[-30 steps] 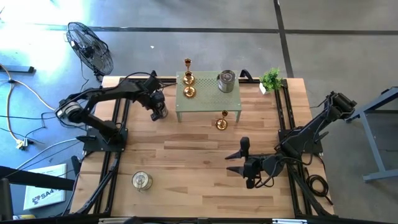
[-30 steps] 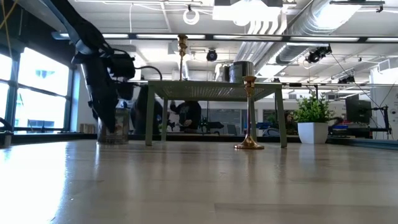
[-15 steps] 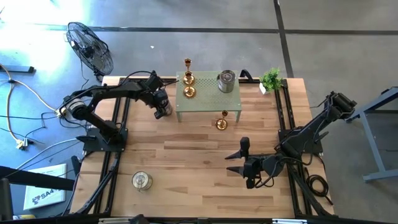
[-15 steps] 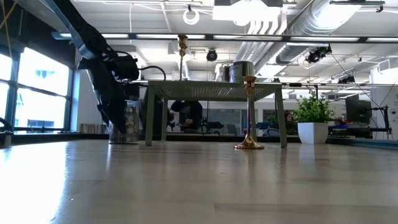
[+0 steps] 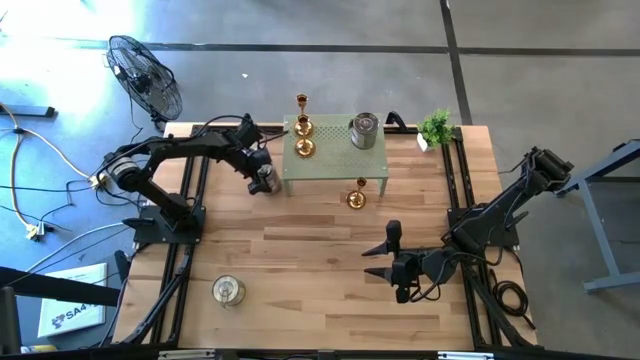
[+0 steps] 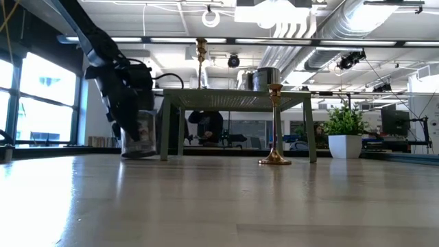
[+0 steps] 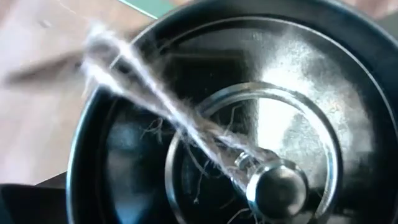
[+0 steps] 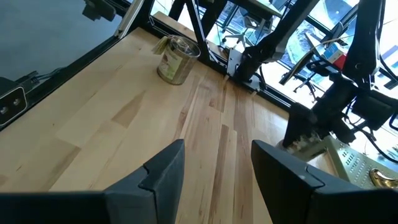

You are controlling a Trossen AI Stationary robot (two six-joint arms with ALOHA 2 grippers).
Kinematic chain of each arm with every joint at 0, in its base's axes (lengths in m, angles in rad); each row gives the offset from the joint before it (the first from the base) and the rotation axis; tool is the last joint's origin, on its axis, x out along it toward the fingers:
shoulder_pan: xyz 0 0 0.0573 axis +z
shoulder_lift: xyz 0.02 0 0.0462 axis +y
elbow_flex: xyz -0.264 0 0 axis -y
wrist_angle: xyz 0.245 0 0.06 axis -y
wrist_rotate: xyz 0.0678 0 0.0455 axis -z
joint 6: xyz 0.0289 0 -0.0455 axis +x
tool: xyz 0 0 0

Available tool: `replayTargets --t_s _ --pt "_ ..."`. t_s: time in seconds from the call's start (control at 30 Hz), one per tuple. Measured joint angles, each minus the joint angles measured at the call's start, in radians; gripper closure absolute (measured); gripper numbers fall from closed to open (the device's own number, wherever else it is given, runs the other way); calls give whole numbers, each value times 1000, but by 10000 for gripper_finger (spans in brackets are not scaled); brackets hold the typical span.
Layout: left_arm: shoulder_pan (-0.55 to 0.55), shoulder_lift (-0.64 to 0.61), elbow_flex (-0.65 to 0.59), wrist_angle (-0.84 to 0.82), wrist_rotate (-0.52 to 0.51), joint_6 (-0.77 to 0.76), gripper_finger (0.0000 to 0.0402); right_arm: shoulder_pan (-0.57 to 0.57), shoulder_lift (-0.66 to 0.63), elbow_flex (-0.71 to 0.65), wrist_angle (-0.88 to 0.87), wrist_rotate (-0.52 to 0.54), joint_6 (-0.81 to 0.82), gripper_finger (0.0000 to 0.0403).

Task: Pick & Place candle stick holders
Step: Put the top silver scented candle on the shelf aligned with the other silver scented candle

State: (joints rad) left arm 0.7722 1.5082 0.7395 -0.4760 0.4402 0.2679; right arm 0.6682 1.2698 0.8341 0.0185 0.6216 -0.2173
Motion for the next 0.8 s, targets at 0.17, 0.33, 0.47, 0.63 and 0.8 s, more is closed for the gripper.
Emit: replayTargets --t_s 0.17,0.33,0.47,0.63,0.8 --pt "1 1 0 -59 58 10 43 0 0 0 0 0 0 222" --pt "-2 4 -5 -84 179 16 43 0 0 0 -7 -1 2 221" --pt "0 6 -6 -97 226 34 43 0 0 0 -13 -4 16 222" --pt "-1 5 -6 -145 282 52 43 0 0 0 -21 -8 27 221" --pt "-45 5 -5 -162 354 83 43 0 0 0 -23 -8 26 222"
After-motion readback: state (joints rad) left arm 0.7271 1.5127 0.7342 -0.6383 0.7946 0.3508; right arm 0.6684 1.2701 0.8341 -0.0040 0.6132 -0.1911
